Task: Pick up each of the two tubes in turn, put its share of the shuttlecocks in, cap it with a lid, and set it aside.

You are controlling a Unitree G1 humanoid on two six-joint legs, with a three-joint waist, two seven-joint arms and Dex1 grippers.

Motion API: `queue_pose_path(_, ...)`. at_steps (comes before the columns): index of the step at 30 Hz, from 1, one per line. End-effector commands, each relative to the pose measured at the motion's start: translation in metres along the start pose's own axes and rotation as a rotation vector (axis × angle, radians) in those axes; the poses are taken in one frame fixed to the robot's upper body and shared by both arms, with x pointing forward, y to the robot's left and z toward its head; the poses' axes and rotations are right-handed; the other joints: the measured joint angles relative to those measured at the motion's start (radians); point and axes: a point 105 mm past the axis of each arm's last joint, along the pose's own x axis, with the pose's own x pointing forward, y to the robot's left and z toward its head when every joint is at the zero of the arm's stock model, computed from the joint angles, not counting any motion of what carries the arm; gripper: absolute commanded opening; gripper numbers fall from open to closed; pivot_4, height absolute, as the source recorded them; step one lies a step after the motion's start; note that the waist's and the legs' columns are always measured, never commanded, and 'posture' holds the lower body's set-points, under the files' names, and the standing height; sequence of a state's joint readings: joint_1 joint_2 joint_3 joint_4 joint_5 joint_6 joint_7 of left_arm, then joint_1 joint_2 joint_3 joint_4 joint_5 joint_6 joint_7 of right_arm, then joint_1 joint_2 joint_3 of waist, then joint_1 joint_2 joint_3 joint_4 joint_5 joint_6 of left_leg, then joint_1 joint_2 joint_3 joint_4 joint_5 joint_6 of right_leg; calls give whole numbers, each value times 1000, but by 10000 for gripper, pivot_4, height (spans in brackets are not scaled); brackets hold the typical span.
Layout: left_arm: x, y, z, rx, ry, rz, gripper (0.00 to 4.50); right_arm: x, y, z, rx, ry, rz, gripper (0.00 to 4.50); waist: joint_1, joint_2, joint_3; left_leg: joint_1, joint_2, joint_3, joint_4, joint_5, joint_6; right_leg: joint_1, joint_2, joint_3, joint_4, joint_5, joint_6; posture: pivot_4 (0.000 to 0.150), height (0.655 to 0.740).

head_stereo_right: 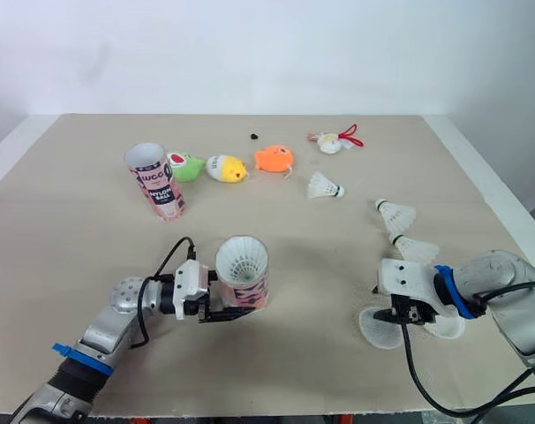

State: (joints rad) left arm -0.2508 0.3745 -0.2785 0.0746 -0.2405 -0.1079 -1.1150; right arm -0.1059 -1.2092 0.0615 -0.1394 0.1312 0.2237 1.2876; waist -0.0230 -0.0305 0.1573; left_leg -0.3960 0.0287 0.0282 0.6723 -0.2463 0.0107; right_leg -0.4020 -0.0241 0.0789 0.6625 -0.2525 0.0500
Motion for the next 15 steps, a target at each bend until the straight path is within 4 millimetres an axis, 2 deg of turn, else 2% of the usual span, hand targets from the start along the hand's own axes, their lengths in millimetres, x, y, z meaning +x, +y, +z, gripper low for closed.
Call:
queue_pose_path(1,1,6,-4,15,26,31,27802,-2,-1,-4,2,19,12,3996,0,0,0,0,0,0,0,0,0,0,0,0,0,0,0,1500,7400)
queue_pose_path(2,2,7,-4,18,23,37,27802,-3,-1,-3,-2,18,16,395,0,0,0,0,0,0,0,0,0,0,0,0,0,0,0,1500,7400)
queue_pose_path(10,6,8,-10,-35,28,27,27802,-5,-6,9,-46,-5,39,395,0,1,0,0,0,1,0,0,0,0,0,1,0,0,0,1500,7400)
queue_pose_path(13,4,0,-19,-69,77,-23,27802,-10,-17,30,-17,-84,7,395,-1,2,0,0,0,1,0,0,0,-1,0,1,0,0,0,1500,7400)
queue_pose_path(15,3,-2,-25,-78,104,-31,27802,-21,-19,49,-6,-159,27,395,0,3,0,0,0,1,-1,0,0,-1,1,1,0,0,0,1500,7400)
